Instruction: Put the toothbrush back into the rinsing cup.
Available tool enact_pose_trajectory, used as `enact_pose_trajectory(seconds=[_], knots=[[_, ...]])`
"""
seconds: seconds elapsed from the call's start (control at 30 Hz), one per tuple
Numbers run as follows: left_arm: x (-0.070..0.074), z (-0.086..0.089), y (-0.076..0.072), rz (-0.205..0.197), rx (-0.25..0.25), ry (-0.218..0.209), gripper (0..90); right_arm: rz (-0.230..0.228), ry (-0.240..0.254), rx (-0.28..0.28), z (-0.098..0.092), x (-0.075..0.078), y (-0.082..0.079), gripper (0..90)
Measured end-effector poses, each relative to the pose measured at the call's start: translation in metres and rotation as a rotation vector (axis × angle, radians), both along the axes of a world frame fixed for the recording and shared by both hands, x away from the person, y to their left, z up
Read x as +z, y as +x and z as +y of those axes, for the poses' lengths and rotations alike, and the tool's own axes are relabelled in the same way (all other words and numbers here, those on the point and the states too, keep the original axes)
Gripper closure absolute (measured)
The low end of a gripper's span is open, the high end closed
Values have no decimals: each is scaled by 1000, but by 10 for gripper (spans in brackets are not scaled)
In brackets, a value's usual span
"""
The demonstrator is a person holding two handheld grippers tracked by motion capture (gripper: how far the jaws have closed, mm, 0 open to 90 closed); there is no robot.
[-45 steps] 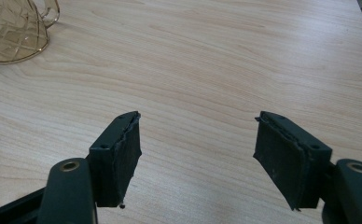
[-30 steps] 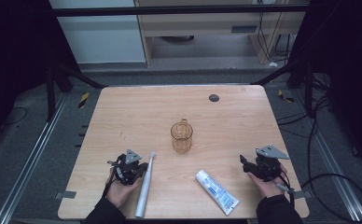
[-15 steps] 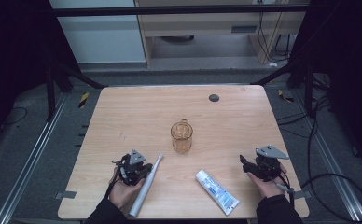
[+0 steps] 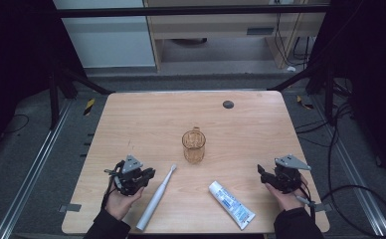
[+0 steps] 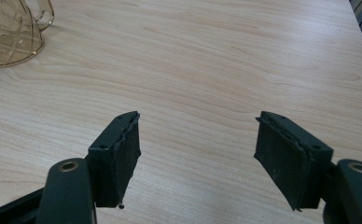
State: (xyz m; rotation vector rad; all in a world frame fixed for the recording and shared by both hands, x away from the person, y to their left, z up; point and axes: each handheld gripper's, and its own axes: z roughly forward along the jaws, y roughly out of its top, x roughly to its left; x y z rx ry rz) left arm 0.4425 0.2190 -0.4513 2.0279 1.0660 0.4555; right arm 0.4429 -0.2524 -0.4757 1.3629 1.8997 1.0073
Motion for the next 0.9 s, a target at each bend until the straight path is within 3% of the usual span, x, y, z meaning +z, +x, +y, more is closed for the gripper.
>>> enact_pose_trajectory(seconds=[0.2, 0.43, 0.6, 0.9], knots=[[12, 8, -1, 13, 11, -19, 659, -2, -3, -14, -2, 1, 0, 297], [11, 9, -3, 56, -13, 20, 534, 1, -10, -18, -3, 1, 0, 290], [8, 5, -2, 109, -35, 54, 457, 2, -14, -18, -3, 0, 0, 287], [8, -8, -6, 144, -72, 108, 408, 9, -14, -19, -3, 0, 1, 284]])
